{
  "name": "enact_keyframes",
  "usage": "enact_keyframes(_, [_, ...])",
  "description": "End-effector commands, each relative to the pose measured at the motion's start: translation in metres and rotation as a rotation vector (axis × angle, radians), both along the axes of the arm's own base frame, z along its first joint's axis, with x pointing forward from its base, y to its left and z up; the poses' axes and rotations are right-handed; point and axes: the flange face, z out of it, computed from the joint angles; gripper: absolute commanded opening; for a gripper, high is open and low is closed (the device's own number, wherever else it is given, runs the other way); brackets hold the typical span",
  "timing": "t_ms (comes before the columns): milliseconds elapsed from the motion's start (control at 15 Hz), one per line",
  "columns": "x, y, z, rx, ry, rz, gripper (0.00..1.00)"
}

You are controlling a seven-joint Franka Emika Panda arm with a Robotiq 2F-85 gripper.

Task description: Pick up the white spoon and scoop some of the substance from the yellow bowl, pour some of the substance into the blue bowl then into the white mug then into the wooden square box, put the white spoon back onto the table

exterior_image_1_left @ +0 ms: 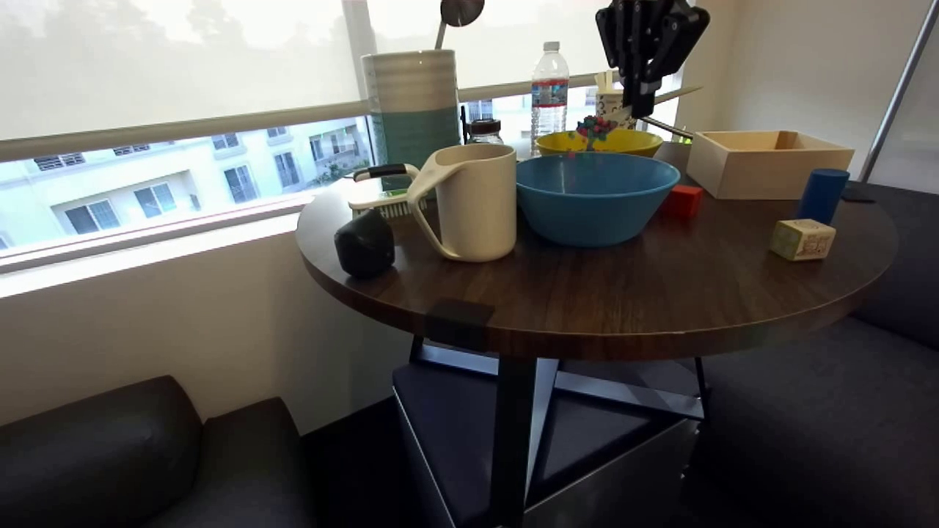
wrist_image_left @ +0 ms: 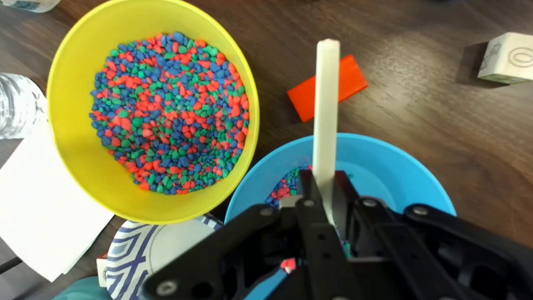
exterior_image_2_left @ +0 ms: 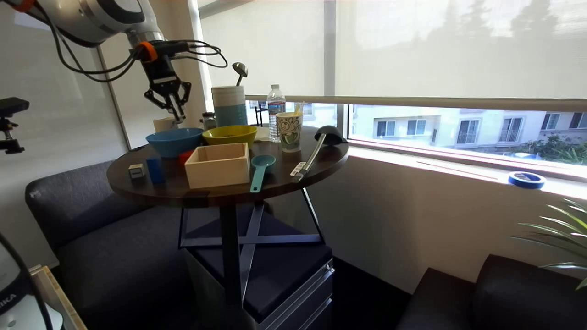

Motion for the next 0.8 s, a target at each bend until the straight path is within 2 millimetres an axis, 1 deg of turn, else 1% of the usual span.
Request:
enact_keyframes(0, [-0.012,0.002,0.001,-0.085,-0.015,-0.015,0.03])
enact_keyframes(133, [-0.013,0.002,0.001,-0.091,-0.011,-0.018,0.03])
enact_keyframes(400, [-0.013,0.000,0.008,-0.033,-0.031,-0.014,0.03])
enact_keyframes(533, [-0.014,0.005,0.013,-0.014,-0.045,-0.004,0.03])
enact_keyframes(667, [-0.015,0.015,0.017,-0.007,-0.056,0.012,0.03])
enact_keyframes(733, [-0.015,0.023,0.017,-0.007,-0.057,0.027,0.03])
